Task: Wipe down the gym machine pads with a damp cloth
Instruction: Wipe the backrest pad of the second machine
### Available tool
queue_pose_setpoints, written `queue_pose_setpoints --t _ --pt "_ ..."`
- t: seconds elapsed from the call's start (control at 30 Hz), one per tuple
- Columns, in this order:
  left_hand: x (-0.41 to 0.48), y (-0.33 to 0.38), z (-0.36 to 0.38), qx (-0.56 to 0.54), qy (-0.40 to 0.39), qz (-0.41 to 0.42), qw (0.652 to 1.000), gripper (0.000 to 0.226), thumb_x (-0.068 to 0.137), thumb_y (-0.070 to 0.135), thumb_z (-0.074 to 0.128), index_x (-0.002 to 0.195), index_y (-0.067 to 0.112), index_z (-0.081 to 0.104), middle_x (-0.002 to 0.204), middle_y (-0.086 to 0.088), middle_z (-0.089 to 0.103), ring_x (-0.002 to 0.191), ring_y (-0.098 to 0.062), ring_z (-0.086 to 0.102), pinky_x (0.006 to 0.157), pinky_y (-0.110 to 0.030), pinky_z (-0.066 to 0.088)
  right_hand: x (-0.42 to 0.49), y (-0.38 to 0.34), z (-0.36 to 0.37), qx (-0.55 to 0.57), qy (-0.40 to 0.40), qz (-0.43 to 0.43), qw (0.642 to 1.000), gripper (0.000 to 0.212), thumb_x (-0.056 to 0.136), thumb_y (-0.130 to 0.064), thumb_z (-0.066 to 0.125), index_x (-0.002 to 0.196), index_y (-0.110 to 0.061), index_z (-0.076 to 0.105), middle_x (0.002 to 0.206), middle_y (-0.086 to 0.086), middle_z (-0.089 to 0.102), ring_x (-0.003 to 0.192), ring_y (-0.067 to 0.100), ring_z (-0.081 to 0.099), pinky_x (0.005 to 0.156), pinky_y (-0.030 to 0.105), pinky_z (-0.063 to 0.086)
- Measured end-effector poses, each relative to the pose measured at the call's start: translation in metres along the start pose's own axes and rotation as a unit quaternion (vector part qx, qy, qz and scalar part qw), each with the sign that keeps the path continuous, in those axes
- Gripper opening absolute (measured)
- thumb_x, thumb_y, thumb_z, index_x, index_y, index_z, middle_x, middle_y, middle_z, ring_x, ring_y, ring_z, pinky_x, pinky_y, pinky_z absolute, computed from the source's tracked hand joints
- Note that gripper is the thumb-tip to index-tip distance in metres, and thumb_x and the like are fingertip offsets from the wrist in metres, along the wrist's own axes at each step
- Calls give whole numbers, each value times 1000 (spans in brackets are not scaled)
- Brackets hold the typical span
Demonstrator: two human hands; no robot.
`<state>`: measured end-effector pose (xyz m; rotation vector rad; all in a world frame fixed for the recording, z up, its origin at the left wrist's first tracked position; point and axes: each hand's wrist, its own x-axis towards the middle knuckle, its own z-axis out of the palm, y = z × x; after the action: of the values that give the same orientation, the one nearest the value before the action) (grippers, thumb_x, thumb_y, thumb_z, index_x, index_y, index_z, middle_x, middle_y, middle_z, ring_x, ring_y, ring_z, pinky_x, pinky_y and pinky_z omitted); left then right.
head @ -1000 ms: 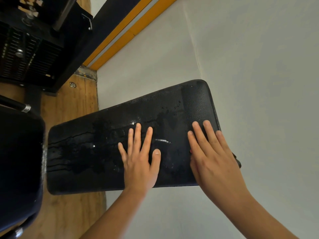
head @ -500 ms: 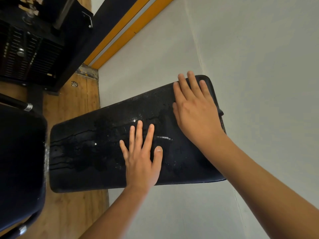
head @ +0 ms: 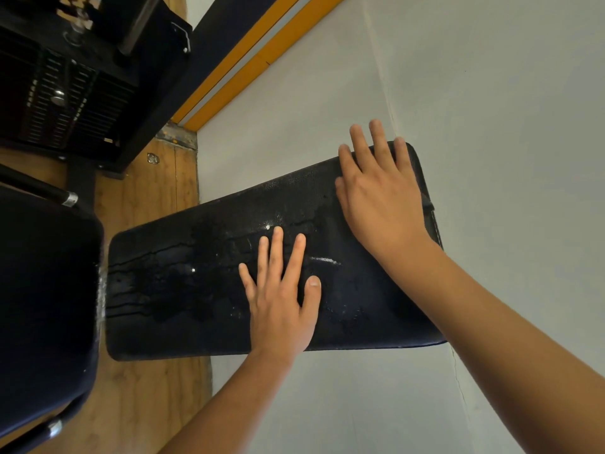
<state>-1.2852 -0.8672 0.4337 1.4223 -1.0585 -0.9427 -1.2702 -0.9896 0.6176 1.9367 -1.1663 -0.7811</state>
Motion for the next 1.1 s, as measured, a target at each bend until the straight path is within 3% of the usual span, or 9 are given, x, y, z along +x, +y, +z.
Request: queue_pose_setpoints --t 0.17,0.5,0.83,0.97,1.1 --pt "0 -1 0 -2 0 0 1000 61 102 43 31 161 39 19 172 7 5 158 -15 -5 124 -63 1 8 -2 1 8 -1 -2 1000 53 110 -26 29 159 -5 28 170 17 13 158 36 4 127 52 7" --pt "-2 -2 -2 12 -16 0 1000 61 103 45 28 162 37 18 172 6 2 158 -15 -8 124 -63 0 -101 -19 6 21 -2 -27 999 56 101 -19 43 154 -1 41 166 17 27 155 34 22 125 52 19" --pt "-1 -1 -4 6 -14 -2 1000 60 103 44 28 162 37 19 172 6 5 158 -16 -6 124 -63 1 -147 -18 8 8 5 -48 999 59 97 -20 28 149 -3 49 162 15 35 152 32 30 122 52 29" --pt "-3 -2 -3 8 -12 -1 1000 60 103 44 29 162 36 20 172 6 4 158 -16 -6 124 -63 1 -142 -17 7 24 1 -49 999 54 98 -17 38 149 -3 50 162 15 35 152 32 30 121 53 30" --pt "-2 -1 -1 8 -8 0 1000 61 103 43 30 162 36 20 172 6 5 159 -17 -5 124 -64 3 -121 -13 5 14 -12 -38 999 58 95 -18 59 150 -2 48 162 16 35 153 33 28 122 53 23"
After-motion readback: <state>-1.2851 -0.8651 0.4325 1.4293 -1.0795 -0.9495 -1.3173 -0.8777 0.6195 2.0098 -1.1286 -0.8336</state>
